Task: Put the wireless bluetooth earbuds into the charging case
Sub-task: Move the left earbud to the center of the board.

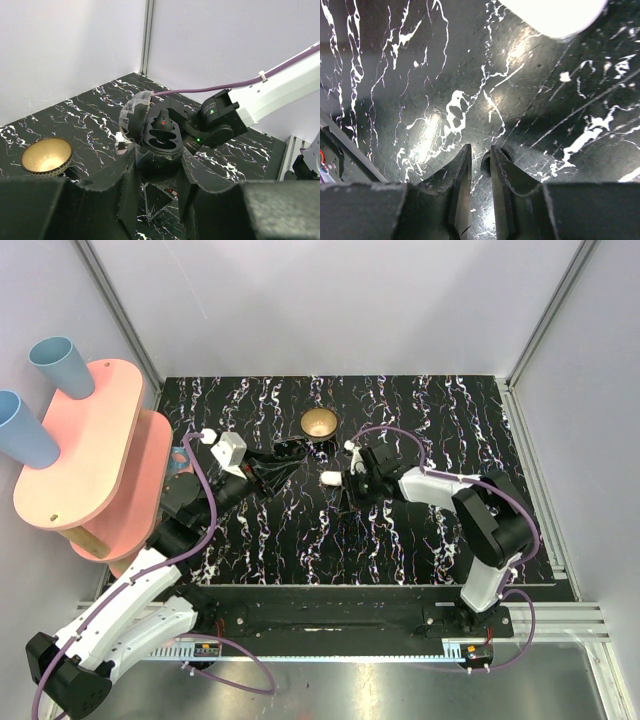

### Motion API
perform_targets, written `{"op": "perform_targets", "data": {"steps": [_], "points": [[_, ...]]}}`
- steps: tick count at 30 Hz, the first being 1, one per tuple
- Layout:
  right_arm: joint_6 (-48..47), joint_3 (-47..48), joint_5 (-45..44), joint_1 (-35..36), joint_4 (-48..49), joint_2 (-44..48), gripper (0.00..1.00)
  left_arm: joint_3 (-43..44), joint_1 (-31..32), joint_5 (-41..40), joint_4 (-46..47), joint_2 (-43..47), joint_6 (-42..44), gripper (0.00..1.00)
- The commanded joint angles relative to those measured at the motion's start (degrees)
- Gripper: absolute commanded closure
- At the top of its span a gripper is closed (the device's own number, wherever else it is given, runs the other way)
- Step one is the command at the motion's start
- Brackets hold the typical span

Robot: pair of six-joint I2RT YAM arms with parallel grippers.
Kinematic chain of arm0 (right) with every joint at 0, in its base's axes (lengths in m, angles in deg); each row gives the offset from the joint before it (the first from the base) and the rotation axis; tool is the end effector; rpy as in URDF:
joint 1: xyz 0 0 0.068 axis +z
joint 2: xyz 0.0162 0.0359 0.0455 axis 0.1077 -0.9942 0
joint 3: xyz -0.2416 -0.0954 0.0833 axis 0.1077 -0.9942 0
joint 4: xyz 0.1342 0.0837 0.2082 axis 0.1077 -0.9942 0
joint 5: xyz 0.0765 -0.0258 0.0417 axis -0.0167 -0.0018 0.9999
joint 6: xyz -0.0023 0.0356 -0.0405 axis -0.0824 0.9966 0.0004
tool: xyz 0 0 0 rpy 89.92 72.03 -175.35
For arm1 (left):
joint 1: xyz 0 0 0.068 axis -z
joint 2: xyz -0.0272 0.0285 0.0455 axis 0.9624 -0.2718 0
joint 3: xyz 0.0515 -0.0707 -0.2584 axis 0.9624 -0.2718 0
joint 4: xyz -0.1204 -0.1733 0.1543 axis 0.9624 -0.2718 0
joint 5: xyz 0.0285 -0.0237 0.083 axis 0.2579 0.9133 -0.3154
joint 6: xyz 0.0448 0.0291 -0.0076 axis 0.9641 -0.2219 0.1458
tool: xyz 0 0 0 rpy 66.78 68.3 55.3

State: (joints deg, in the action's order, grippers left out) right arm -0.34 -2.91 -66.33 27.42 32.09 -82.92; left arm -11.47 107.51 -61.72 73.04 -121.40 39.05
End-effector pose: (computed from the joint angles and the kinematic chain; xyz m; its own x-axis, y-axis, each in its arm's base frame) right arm 0.2877 0.2074 0.1602 -0.8527 -0.2122 -0.4774 -0.4547 0.7514 0.4782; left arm 0.1455 -0.1096 0.3574 -0.0010 -0.2391 -0.9710 0.8081 0.5717 -0.1416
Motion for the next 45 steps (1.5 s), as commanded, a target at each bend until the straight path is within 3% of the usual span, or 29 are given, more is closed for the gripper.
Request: {"op": "perform_targets", "data": {"steps": [1,21,45], "points": [[-3.55,2.69,6.70,0.32,-0.07,-0.98,0.71,0.70,-0.32,-1.07,2.31,0.13,-0.30,1.00],[-12.34,3.65,-0.16,0.50,-7.19,-3.36,0.67,0.70,-0.32,-0.37,3.37,-1.36,-0.73,1.00],[-10.15,-0.83,-1.21,0.50,-8.34,-0.90,0.67,0.09,-0.32,-0.55,3.54,-1.36,-1.09,1.00]]}}
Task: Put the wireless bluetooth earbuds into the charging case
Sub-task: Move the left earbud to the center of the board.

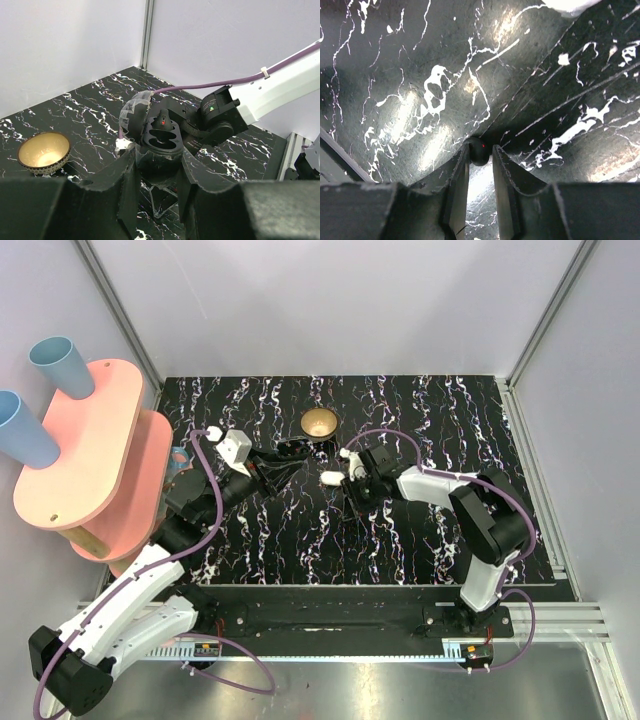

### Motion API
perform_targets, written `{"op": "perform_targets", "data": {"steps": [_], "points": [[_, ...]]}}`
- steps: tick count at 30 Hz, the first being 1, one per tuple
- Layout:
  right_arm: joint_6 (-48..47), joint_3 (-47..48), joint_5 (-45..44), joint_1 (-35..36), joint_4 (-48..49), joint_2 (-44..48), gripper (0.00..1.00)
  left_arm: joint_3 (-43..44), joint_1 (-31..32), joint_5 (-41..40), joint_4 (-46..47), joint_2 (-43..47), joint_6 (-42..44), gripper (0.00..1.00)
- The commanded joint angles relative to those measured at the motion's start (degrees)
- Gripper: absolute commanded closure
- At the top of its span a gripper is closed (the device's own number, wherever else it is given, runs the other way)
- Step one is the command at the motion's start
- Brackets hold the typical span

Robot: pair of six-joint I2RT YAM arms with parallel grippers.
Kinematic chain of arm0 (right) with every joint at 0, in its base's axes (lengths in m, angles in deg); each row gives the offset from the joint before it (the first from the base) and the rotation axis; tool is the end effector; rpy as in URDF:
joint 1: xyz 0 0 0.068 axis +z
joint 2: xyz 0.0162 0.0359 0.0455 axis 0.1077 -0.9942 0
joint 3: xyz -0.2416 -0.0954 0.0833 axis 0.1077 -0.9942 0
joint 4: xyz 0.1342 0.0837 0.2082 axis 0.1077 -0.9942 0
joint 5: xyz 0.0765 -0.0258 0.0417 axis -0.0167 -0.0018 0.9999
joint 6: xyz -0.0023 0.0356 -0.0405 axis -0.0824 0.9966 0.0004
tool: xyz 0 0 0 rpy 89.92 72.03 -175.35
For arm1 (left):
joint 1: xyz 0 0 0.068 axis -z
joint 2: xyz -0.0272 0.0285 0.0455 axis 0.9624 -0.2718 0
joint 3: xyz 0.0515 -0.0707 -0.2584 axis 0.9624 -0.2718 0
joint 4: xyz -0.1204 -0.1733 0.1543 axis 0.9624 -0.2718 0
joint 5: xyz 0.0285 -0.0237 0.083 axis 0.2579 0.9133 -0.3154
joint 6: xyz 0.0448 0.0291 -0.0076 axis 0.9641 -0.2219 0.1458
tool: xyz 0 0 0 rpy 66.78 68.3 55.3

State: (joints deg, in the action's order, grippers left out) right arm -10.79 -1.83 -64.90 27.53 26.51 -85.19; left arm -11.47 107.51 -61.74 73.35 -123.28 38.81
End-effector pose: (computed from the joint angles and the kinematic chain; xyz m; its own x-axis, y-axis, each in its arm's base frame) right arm 0.2843 0.2069 0.1467 -0.8058 -0.3817 -0.4528 -0.5691 0.7104 0.4140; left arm 0.1520 -0.1139 0.3526 -0.0266 -0.2269 -0.9736 0.8045 0.5732 -0.1556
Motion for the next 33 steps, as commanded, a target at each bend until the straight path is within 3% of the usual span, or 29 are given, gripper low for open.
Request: {"op": "perform_targets", "data": {"steps": [1,8,12,15,24,30,32,33], "points": [[0.30,-1.99,-2.55,0.30,-2.77,1.46,0.67,0.00,-0.32,-0.61,3.33,0.52,-0.93,1.00],[1.09,-2.51,-2.72,0.30,-2.77,1.72,0.70,0.17,-0.32,-0.35,3.33,0.08,-1.02,1.00],[1.70,-2.60,-2.81,0.39,-2.59,1.55,0.79,0.00,-0.32,-0.43,3.50,0.08,-1.20,1.00],[4.24,-2.60,-3.07,0.39,-2.42,2.51,0.80,0.17,-0.32,-0.35,3.42,-0.09,-1.11,1.00],[25.86,-8.05,-7.81,0.39,3.91,8.75,0.82,-0.09,-0.32,-0.70,3.42,-0.18,-1.37,1.00],[36.41,-12.79,-13.18,0.47,8.03,10.07,0.79,-0.09,-0.32,-1.22,3.06,0.34,-1.29,1.00],[39.05,-14.81,-11.78,0.47,11.89,10.78,0.67,-0.18,-0.32,-1.31,3.06,0.34,-1.28,1.00],[39.14,-15.08,-11.69,0.48,12.43,11.04,0.66,-0.18,-0.32,-1.23,2.98,0.26,-1.29,1.00]]}}
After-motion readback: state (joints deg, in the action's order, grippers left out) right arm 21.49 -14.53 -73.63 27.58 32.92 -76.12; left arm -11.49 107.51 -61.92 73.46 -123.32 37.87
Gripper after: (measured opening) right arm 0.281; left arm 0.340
